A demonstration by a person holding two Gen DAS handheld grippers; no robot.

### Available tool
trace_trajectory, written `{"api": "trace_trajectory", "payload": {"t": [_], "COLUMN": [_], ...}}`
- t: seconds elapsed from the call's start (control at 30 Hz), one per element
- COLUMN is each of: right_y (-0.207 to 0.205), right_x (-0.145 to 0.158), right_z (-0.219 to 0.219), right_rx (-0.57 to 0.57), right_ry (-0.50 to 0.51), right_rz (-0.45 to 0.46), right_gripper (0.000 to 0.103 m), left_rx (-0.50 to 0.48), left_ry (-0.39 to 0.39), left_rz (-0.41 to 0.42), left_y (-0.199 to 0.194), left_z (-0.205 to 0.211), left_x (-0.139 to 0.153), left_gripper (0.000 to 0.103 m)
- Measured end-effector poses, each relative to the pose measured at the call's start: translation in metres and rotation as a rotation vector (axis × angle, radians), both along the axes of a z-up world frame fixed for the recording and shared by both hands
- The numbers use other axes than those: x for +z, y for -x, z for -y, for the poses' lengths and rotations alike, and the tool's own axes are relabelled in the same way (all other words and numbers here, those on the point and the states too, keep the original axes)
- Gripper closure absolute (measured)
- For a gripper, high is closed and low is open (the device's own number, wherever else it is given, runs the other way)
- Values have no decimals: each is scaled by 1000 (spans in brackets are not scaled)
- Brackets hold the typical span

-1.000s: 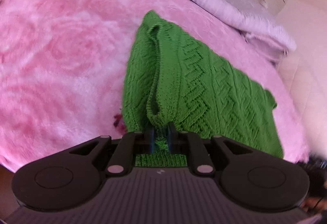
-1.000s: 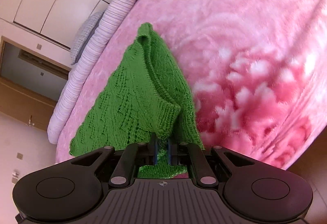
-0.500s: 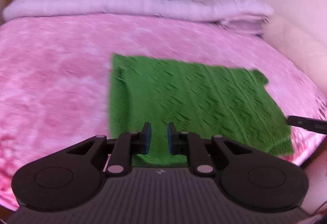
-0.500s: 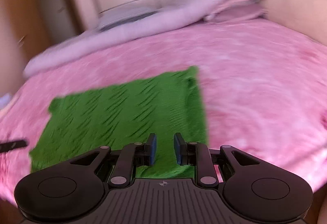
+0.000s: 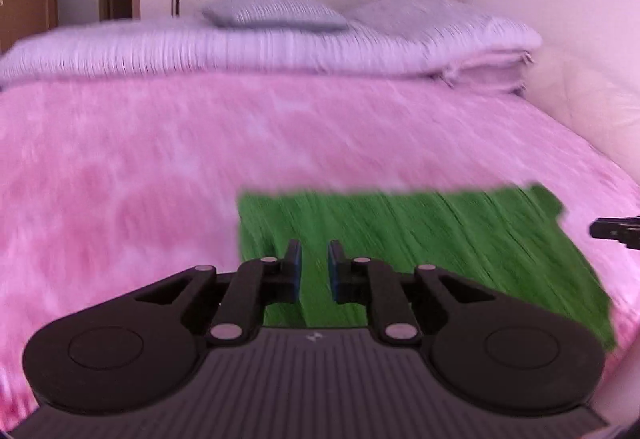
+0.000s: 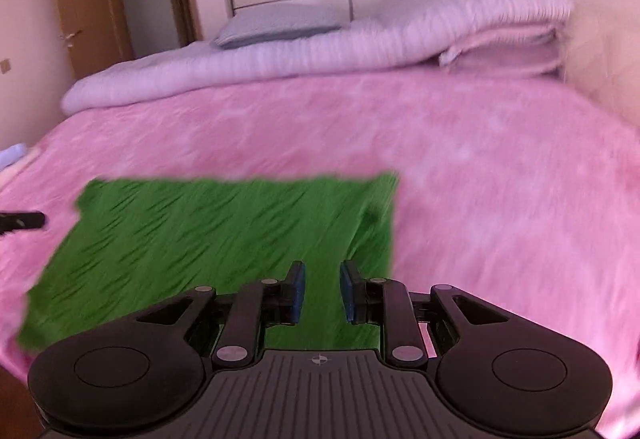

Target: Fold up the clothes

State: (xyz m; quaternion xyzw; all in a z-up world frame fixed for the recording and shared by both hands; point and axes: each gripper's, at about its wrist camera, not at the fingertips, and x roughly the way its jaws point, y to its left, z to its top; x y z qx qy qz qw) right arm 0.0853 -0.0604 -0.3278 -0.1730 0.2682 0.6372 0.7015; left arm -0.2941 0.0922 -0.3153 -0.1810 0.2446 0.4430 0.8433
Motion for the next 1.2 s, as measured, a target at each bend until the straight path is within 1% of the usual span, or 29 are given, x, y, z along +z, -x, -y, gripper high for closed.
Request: {"api": "trace_trajectory", "payload": {"t": [0.1,0.2,0.27,0.3,0.37,0.4,0.43,0.47,0.53,0.6,0.7,0.77,0.83,0.9,0.97,1.03,1.07,1.1,1.13,1.2], "right_y": [-11,-20,-27,-31,-40,-44,-46,-48,-49,-49,-37,-23,-4,15,33,43,47,51,55,64], "right_x": [-2,-12,-24,-33,-55,-64,-67,-68,-64,-54,-24,-8,3,4,0,-15,-27,-36,-36,-24], "right_z": [-33,-62,-78,-86,-94,-94,-91,-89,-85,-80,-55,-33,-9,15,39,51,55,61,67,71], "right_rx": [13,22,18,16,16,15,11,6,-9,-29,-46,-41,-34,-33,-41,-60,-74,-82,-83,-89], "right_ry": [-35,-53,-29,-1,72,88,67,56,66,73,25,-14,-32,-26,-7,56,111,119,94,106], "right_rz": [25,42,59,55,34,22,12,2,-18,-31,-38,-61,-72,-72,-77,-104,-109,-101,-82,-52], "right_gripper": [81,81,81,81,81,81,82,82,82,82,82,82,82,82,82,82,82,82,82,82], "left_rx": [8,0,-7,-7,-9,-9,-7,-5,-1,-18,-46,-74,-105,-131,-130,-119,-113,-106,-101,-106], "left_ry": [-25,-1,35,56,53,48,48,49,55,50,56,68,89,114,156,197,191,182,178,160], "left_rz": [-10,-38,-56,-68,-59,-53,-52,-56,-65,-30,3,4,7,5,-18,-63,-75,-82,-93,-91], "left_y": [-8,-18,-20,-20,-18,-17,-16,-16,-15,-12,-6,-5,-2,1,4,5,5,6,4,2], "left_z": [-36,-61,-73,-76,-79,-79,-78,-78,-75,-64,-32,-7,21,49,69,81,86,90,93,100], "left_x": [-10,-31,-49,-60,-76,-80,-79,-78,-68,-51,-27,-17,-16,-19,-31,-46,-49,-47,-42,-29], "left_gripper": [101,101,101,102,102,101,101,101,103,103,103,103,103,102,102,102,102,102,102,102]}}
